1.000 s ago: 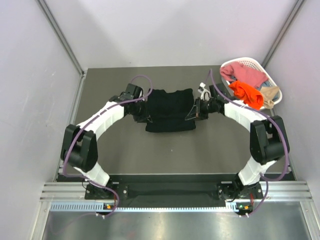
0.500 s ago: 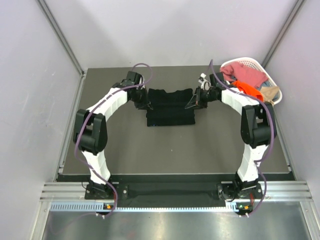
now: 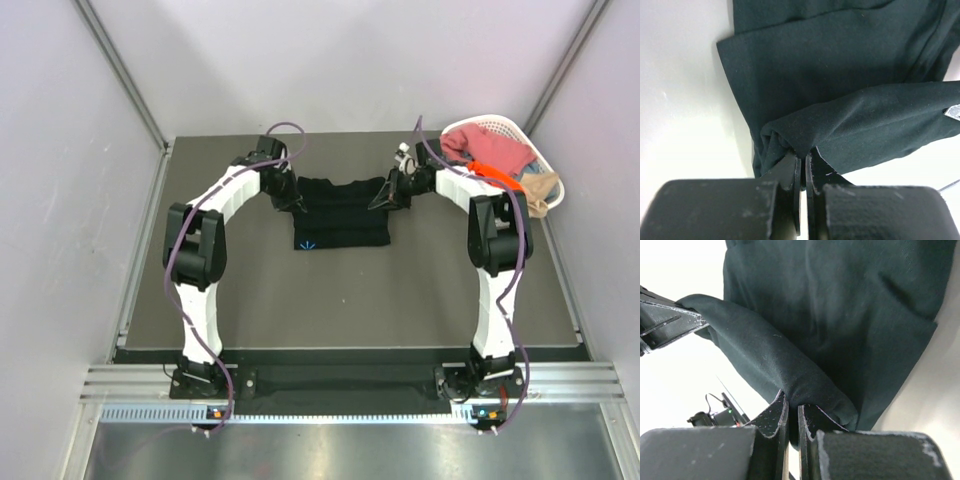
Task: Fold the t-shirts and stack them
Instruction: Fold the tshirt
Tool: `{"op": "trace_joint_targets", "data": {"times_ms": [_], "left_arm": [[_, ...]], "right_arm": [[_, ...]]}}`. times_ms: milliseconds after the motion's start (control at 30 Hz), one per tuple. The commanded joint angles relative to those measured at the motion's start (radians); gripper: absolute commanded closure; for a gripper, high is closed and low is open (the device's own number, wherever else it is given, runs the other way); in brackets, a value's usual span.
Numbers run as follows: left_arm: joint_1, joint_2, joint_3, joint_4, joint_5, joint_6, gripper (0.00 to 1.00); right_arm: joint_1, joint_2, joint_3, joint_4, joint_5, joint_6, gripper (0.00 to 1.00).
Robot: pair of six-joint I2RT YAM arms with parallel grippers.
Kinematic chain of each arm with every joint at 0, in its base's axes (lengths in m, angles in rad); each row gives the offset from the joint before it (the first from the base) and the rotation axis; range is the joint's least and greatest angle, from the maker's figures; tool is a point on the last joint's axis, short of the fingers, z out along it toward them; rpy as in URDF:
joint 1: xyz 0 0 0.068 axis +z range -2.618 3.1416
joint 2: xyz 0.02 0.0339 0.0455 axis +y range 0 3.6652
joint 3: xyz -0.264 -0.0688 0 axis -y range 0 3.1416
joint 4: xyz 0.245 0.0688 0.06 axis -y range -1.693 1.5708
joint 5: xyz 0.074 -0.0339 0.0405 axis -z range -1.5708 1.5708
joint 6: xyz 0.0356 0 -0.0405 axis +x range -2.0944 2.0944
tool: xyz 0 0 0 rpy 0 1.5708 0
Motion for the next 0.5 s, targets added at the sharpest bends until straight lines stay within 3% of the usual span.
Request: {"op": "trace_joint_targets", "data": {"times_ms": [0, 467], "left_arm": [[0.027, 0.022, 0.059, -0.002, -0.007, 0.014, 1.00], [0.045, 0.132, 0.201, -0.010, 0.033, -0.032, 1.00]], "right_arm": [[-0.020, 0.029, 0.078, 0.007, -0.010, 0.002, 1.00], [-0.035, 0.119, 0.180, -0.006, -0.017, 0.030, 1.00]]}}
